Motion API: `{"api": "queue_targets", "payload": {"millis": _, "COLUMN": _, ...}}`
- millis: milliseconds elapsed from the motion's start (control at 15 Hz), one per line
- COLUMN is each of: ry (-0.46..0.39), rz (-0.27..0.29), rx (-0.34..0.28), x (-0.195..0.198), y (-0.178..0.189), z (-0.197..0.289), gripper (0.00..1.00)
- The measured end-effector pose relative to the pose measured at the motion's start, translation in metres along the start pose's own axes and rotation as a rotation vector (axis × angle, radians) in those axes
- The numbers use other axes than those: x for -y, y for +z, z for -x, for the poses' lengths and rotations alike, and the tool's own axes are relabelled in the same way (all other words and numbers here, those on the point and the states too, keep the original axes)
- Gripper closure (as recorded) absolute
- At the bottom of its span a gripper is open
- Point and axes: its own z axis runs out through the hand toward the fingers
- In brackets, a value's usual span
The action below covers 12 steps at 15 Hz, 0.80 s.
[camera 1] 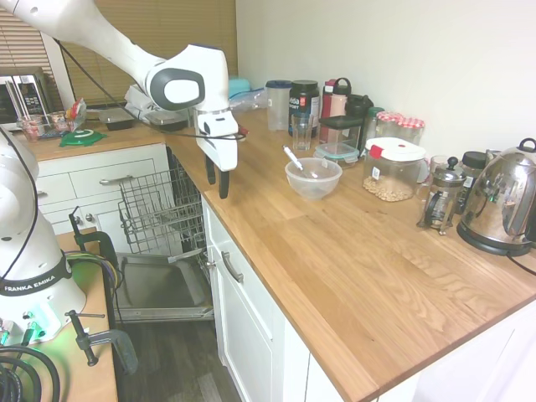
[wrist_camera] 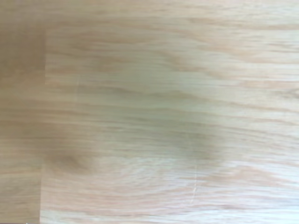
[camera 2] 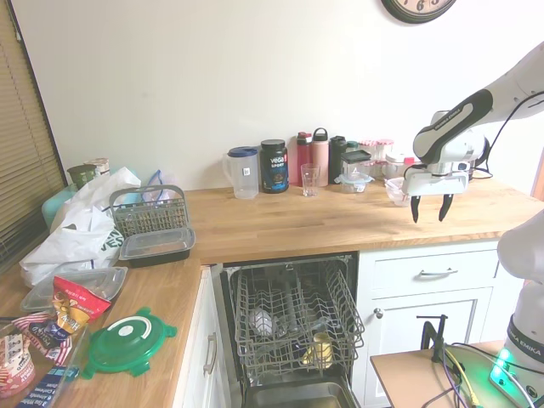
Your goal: Put the fork in the dishwasher
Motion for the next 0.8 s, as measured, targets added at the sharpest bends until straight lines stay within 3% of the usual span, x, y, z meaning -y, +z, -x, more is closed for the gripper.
{"api": "queue_targets", "payload": {"millis": 333, "ry": 0.039, "rz": -0.007, "rx": -0.033, "x": 0.021, "y": -0.007, "z": 0.015, "gripper": 0.00}}
{"api": "queue_targets", "payload": {"millis": 667, "ry": 0.122, "rz": -0.148, "rx": -0.060, "x": 0.056, "y": -0.088, "z": 0.002, "gripper": 0.00}}
{"api": "queue_targets", "payload": {"millis": 800, "ry": 0.171, "rz": -0.208, "rx": -0.031, "x": 0.072, "y": -0.112, "z": -0.017, "gripper": 0.00}}
